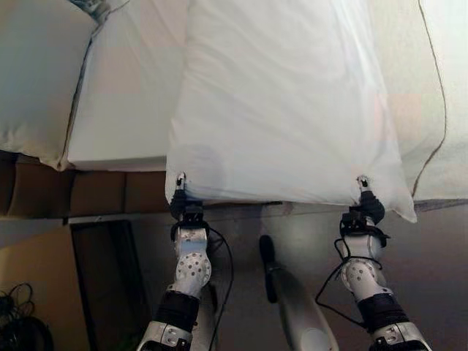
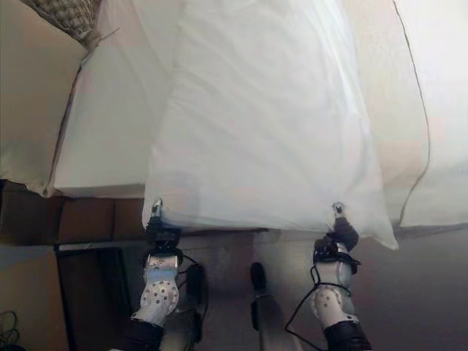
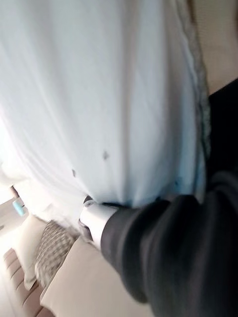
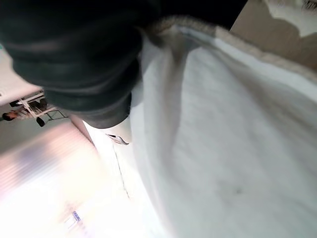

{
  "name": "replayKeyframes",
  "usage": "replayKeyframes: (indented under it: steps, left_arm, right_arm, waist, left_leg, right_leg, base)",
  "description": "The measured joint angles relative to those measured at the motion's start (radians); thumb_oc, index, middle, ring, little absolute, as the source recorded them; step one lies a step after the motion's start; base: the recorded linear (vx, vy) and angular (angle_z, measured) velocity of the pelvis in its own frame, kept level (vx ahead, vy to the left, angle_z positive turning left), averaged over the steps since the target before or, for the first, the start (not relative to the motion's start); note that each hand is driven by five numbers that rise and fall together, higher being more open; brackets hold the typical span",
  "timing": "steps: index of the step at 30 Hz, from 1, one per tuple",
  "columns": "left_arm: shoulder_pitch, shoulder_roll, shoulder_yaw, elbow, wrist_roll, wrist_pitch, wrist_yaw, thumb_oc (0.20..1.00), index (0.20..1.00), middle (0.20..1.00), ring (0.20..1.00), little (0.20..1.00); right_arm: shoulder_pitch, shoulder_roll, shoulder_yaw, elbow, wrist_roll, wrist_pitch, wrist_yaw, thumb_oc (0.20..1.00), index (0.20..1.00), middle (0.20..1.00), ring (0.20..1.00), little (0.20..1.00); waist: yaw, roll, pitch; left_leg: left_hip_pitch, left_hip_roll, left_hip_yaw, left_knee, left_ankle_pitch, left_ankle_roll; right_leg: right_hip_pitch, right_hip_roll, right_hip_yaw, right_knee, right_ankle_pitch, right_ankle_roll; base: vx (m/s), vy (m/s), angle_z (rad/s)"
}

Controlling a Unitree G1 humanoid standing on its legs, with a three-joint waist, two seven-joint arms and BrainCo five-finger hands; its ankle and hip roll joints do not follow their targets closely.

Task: Make the bed

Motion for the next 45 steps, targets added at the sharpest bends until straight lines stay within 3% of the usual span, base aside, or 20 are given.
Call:
replayKeyframes:
  steps: [2,3,7,10,15,18,24,30,33,35,37,39,43,45]
  left_arm:
    - [-0.008,-0.011,-0.001,0.028,0.0,0.0,0.008,0.2,0.2,0.2,0.2,0.2]
    - [-0.028,-0.017,-0.009,0.063,0.0,0.003,0.007,0.2,0.2,0.2,0.2,0.2]
    - [-0.042,-0.007,-0.008,0.11,-0.001,0.009,0.008,0.2,0.2,0.2,0.2,0.2]
    - [-0.071,0.016,-0.004,0.169,-0.002,0.014,0.004,0.2,0.2,0.2,0.2,0.2]
    - [-0.165,0.028,0.003,0.225,-0.024,0.027,0.046,0.2,0.2,0.2,0.2,0.2]
    - [-0.291,0.057,0.006,0.231,-0.049,0.031,0.095,0.2,0.2,0.2,0.2,0.2]
    - [-0.345,0.125,-0.021,0.011,-0.044,0.031,0.14,0.2,0.2,0.2,0.2,0.2]
    - [-0.313,0.16,-0.039,-0.108,-0.037,0.031,0.137,0.2,0.2,0.2,0.2,0.2]
    - [-0.22,0.163,-0.033,-0.167,-0.035,0.041,0.104,0.2,0.2,0.2,0.2,0.2]
    - [-0.087,0.135,0.006,-0.174,0.001,0.054,0.047,0.2,0.2,0.2,0.2,0.2]
    - [-0.031,0.126,0.019,-0.123,0.001,0.054,0.048,0.2,0.2,0.2,0.2,0.2]
    - [-0.029,0.07,0.058,-0.029,0.039,0.061,0.038,0.2,0.2,0.2,0.2,0.2]
    - [-0.048,0.046,0.077,0.113,0.087,0.078,0.039,0.2,0.2,0.2,0.2,0.2]
    - [-0.142,0.047,0.101,0.397,0.156,0.084,0.009,0.2,0.2,0.2,0.2,0.2]
  right_arm:
    - [-0.017,-0.014,-0.001,0.041,0.002,0.002,0.012,0.2,0.2,0.2,0.2,0.2]
    - [-0.041,-0.019,-0.01,0.078,0.009,0.004,0.015,0.2,0.2,0.2,0.2,0.2]
    - [-0.106,-0.026,0.008,0.207,0.005,0.062,0.005,0.2,0.2,0.2,0.2,0.2]
    - [-0.143,-0.028,0.039,0.27,0.005,0.101,0.003,0.2,0.2,0.2,0.2,0.2]
    - [-0.252,-0.039,0.083,0.318,-0.014,0.145,-0.063,0.2,0.2,0.2,0.2,0.2]
    - [-0.388,-0.116,0.151,0.289,-0.034,0.172,-0.12,0.2,0.2,0.2,0.2,0.2]
    - [-0.435,-0.251,0.176,-0.06,-0.073,0.14,-0.205,0.2,0.2,0.2,0.2,0.2]
    - [-0.385,-0.254,0.157,-0.175,-0.093,0.112,-0.209,0.2,0.2,0.2,0.2,0.2]
    - [-0.27,-0.217,0.11,-0.268,-0.111,0.101,-0.185,0.2,0.2,0.2,0.2,0.2]
    - [-0.113,-0.169,0.058,-0.3,-0.154,0.099,-0.107,0.2,0.2,0.2,0.2,0.2]
    - [-0.041,-0.144,0.079,-0.255,-0.15,0.118,-0.095,0.2,0.2,0.2,0.2,0.2]
    - [-0.018,-0.103,0.064,-0.111,-0.157,0.126,-0.026,0.2,0.2,0.2,0.2,0.2]
    - [-0.012,-0.063,0.068,0.112,-0.141,0.157,0.044,0.2,0.2,0.2,0.2,0.2]
    - [-0.097,-0.041,0.082,0.372,-0.166,0.142,0.097,0.2,0.2,0.2,0.2,0.2]
  waist:
    - [-0.001,0.018,-0.008]
    - [-0.004,0.02,-0.011]
    - [0.006,0.019,-0.012]
    - [0.007,0.019,-0.012]
    - [0.014,0.019,-0.013]
    - [0.019,0.02,-0.013]
    - [0.027,0.02,-0.013]
    - [0.029,0.02,-0.012]
    - [0.028,0.019,-0.011]
    - [0.028,0.017,-0.008]
    - [0.027,0.013,-0.003]
    - [0.027,0.009,-0.001]
    - [0.026,0.006,0.002]
    - [0.028,0.005,0.002]
  left_leg:
    - [0.005,-0.021,0.007,0.021,0.021,0.024]
    - [0.002,-0.04,0.018,0.015,0.038,0.001]
    - [0.008,-0.103,0.076,0.015,0.041,0.05]
    - [0.008,-0.118,0.083,0.011,0.045,0.065]
    - [0.01,-0.114,0.086,0.01,0.047,0.068]
    - [0.003,-0.108,0.09,0.01,0.054,0.071]
    - [-0.021,-0.105,0.09,0.017,0.057,0.07]
    - [-0.026,-0.105,0.09,0.015,0.057,0.069]
    - [-0.026,-0.103,0.09,0.012,0.056,0.068]
    - [-0.027,-0.101,0.088,0.011,0.052,0.064]
    - [-0.039,-0.099,0.089,0.01,0.051,0.063]
    - [-0.031,-0.096,0.088,0.013,0.049,0.06]
    - [-0.034,-0.093,0.089,0.012,0.049,0.059]
    - [-0.009,-0.091,0.087,0.012,0.049,0.058]
  right_leg:
    - [-0.014,0.017,-0.009,0.006,-0.001,0.02]
    - [-0.034,0.002,-0.013,0.025,-0.01,0.04]
    - [-0.05,-0.047,0.045,0.042,-0.016,0.099]
    - [-0.036,-0.067,0.055,0.01,-0.002,0.117]
    - [-0.018,-0.065,0.056,-0.03,0.023,0.12]
    - [-0.019,-0.06,0.059,-0.05,0.046,0.119]
    - [-0.042,-0.056,0.062,-0.048,0.054,0.117]
    - [-0.047,-0.054,0.065,-0.052,0.054,0.116]
    - [-0.045,-0.052,0.065,-0.06,0.053,0.116]
    - [-0.045,-0.051,0.063,-0.059,0.047,0.114]
    - [-0.059,-0.046,0.061,-0.06,0.051,0.113]
    - [-0.051,-0.046,0.06,-0.054,0.045,0.11]
    - [-0.056,-0.044,0.055,-0.052,0.045,0.11]
    - [-0.027,-0.043,0.054,-0.056,0.043,0.108]
  base:
    - [0.0,0.327,-0.14]
    - [0.02,0.304,0.12]
    - [0.03,0.191,-0.13]
    - [0.03,0.106,0.0]
    - [0.03,0.055,-0.04]
    - [0.01,0.026,-0.08]
    - [0.0,0.002,-0.01]
    - [0.0,0.0,0.0]
    - [0.0,0.0,0.0]
    - [0.0,0.0,0.0]
    - [-0.03,-0.025,-0.04]
    - [-0.01,-0.009,0.03]
    - [-0.02,-0.009,0.0]
    - [-0.01,-0.002,0.02]
